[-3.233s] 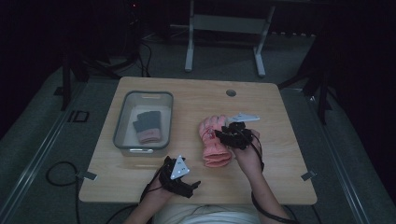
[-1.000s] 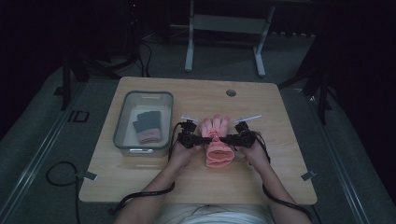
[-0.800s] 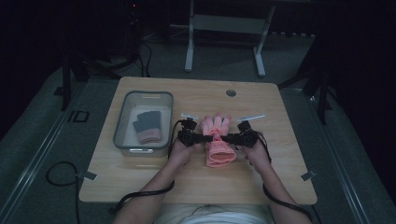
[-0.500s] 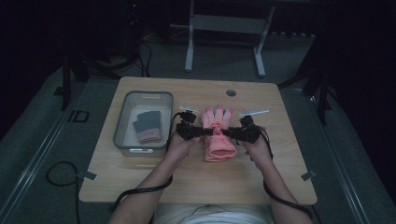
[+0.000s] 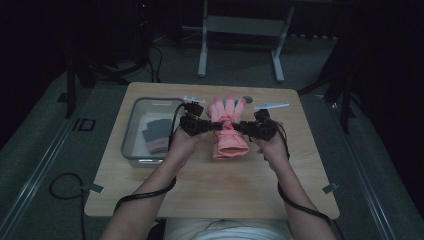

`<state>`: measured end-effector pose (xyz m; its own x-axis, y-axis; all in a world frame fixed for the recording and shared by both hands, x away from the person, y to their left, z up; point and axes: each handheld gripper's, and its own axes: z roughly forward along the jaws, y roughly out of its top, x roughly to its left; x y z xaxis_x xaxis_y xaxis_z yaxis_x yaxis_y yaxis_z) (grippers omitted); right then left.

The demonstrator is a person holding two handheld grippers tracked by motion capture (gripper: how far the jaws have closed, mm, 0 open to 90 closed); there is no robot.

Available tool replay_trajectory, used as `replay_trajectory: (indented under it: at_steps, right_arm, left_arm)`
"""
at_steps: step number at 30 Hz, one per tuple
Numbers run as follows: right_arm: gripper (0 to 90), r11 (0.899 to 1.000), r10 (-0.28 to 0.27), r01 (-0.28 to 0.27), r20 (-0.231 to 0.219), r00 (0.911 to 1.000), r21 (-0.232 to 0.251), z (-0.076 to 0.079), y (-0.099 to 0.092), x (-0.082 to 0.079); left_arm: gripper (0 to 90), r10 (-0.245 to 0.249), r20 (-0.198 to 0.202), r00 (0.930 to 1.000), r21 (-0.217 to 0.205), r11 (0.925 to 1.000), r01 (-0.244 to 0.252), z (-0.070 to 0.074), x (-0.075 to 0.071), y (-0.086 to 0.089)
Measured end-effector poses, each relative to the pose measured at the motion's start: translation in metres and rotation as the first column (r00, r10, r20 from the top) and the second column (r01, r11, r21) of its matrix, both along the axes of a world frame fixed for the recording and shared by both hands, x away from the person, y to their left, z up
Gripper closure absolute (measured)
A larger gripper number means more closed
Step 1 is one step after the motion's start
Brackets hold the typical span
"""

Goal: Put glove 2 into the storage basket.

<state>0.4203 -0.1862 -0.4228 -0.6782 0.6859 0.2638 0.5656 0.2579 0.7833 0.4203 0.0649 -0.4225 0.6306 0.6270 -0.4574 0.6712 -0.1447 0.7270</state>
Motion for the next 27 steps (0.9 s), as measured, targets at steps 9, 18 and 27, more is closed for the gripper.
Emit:
replay_trajectory:
  at_steps: [9, 18, 27]
  right_arm:
    - [71.3, 1.000, 0.026, -0.026, 0.022, 0.9994, 0.015, 0.018, 0.030, 0.007]
    - [71.3, 0.998, 0.057, -0.058, 0.034, 0.9978, 0.012, 0.029, 0.059, 0.014]
    - [71.3, 0.995, 0.102, -0.103, 0.047, 0.9937, 0.018, 0.040, 0.097, 0.022]
  left_arm:
    - [76.1, 0.041, 0.019, 0.9990, 0.021, 0.9989, -0.042, 0.022, -0.001, 0.029]
    - [76.1, 0.084, 0.028, 0.9961, 0.020, 0.9963, -0.084, 0.033, -0.003, 0.057]
    - [76.1, 0.131, 0.042, 0.9905, 0.035, 0.9906, -0.132, 0.044, -0.008, 0.093]
